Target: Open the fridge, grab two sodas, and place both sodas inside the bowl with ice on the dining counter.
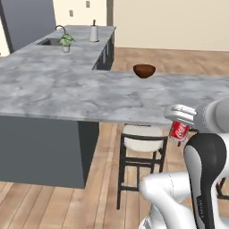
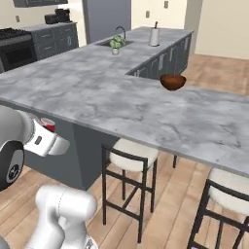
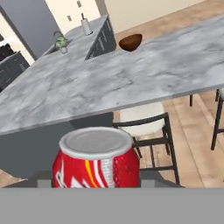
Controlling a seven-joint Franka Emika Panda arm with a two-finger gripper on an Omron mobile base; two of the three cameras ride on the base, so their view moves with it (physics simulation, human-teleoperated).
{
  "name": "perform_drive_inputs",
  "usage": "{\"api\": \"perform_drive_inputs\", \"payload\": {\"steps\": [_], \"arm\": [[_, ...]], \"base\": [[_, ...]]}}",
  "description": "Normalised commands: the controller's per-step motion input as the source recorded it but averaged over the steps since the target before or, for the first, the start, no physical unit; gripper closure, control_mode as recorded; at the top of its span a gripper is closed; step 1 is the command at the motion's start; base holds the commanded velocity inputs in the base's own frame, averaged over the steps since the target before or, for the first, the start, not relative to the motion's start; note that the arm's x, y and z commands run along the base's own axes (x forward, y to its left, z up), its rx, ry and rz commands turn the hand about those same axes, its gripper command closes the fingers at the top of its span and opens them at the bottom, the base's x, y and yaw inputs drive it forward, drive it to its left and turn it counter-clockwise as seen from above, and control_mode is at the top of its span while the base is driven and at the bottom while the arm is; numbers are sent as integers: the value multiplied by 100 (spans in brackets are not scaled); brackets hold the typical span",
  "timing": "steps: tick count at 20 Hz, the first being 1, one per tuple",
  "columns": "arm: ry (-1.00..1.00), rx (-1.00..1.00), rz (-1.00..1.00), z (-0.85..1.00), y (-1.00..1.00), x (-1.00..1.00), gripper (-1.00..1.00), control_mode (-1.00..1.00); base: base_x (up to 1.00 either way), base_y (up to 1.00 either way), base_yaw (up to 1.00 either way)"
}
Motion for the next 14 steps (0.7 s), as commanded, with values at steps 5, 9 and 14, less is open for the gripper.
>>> {"api": "perform_drive_inputs", "payload": {"steps": [5,9,14], "arm": [[0,0,0,0,0,0,100,100],[0,0,0,0,0,0,100,100],[0,0,0,0,0,0,100,100]], "base": [[-37,-100,-1],[-28,-100,0],[-24,-100,0]]}}
